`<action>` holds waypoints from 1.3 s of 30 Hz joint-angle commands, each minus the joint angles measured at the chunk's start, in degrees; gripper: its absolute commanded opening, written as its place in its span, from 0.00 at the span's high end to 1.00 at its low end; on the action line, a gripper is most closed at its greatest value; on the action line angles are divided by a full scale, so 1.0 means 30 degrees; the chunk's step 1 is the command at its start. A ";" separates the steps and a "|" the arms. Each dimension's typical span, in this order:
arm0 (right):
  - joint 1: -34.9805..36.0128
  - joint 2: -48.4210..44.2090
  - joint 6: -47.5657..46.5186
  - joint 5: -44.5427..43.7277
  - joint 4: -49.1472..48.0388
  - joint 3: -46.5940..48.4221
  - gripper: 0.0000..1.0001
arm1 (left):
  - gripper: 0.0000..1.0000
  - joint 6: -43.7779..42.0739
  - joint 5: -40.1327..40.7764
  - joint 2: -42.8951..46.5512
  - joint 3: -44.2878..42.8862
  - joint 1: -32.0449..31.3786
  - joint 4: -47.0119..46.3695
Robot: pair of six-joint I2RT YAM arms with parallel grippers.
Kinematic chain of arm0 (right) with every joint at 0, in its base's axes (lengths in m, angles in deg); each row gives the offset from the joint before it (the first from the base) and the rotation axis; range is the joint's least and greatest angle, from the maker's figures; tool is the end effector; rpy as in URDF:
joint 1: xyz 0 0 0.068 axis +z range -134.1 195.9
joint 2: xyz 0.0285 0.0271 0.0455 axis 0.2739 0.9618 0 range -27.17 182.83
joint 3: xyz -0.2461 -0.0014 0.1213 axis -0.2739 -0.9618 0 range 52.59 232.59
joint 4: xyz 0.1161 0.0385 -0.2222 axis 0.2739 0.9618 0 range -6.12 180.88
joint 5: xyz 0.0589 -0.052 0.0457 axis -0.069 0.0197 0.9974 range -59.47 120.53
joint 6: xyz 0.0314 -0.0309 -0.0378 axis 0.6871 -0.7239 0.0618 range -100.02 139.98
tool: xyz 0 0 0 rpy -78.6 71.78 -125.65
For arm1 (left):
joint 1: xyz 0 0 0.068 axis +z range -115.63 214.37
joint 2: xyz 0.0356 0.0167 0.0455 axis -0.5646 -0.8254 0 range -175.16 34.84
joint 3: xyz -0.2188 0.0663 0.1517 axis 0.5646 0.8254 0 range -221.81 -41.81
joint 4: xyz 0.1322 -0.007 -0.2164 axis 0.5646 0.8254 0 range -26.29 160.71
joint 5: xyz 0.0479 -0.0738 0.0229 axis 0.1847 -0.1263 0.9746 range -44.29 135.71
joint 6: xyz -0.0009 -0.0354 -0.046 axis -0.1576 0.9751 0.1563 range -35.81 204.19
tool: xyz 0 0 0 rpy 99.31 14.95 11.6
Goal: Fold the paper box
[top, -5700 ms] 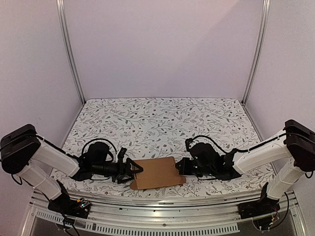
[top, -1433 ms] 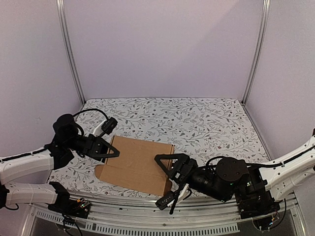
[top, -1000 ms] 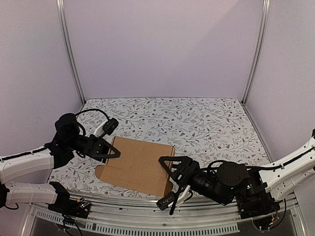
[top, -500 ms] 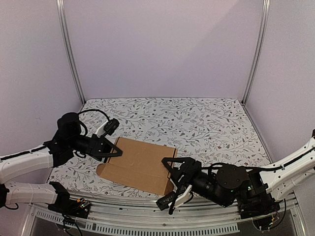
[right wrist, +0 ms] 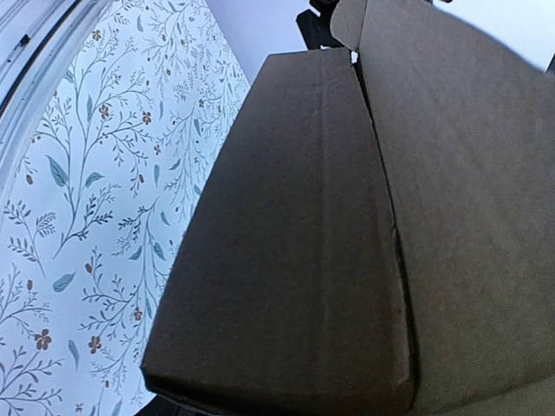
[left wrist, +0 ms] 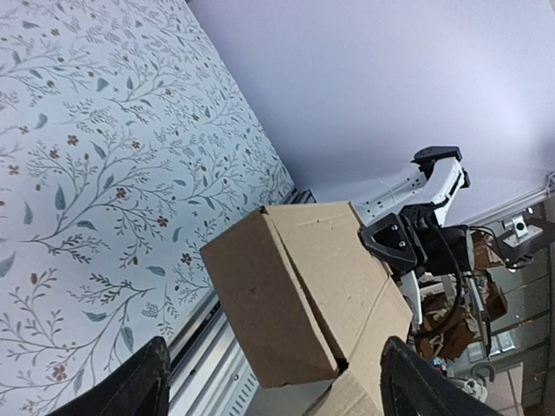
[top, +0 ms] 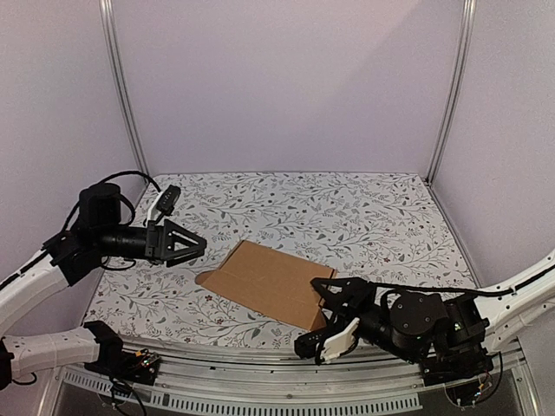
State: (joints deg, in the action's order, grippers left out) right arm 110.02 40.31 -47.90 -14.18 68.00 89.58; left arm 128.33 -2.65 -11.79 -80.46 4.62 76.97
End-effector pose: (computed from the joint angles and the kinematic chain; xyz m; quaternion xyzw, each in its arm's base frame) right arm 0.0109 0.2543 0.2644 -0.6864 0.3442 -0.1647 0.6190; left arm 0.1365 -0.1137 0.2963 0.1352 0.7759 -0.5798 0.2086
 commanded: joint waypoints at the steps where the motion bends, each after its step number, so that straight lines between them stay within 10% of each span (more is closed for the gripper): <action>1: 0.0083 -0.0488 0.4772 -0.0361 0.2716 -0.0201 0.52 | 0.18 -0.2530 0.5362 0.1125 -0.0896 0.0246 0.4373; 11: -0.5208 -0.1282 1.5237 1.1738 0.7697 0.0359 0.53 | 0.21 -0.3384 0.5603 0.1382 -0.0301 -0.0026 0.4342; 22: -1.0747 0.1591 1.9781 2.3250 0.2421 -0.1181 0.59 | 0.24 -0.3687 0.7961 0.0121 -0.0153 -0.3171 0.4165; 39: -1.2854 0.5999 2.2538 2.7907 -0.2623 -0.1908 0.60 | 0.40 -0.4249 1.4529 -0.4630 -0.0270 -0.6677 0.3490</action>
State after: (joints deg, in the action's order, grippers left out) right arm 72.02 57.01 18.24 66.24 63.68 84.89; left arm 116.70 33.63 -24.62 -81.81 -14.47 88.44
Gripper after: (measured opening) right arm 0.492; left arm 0.605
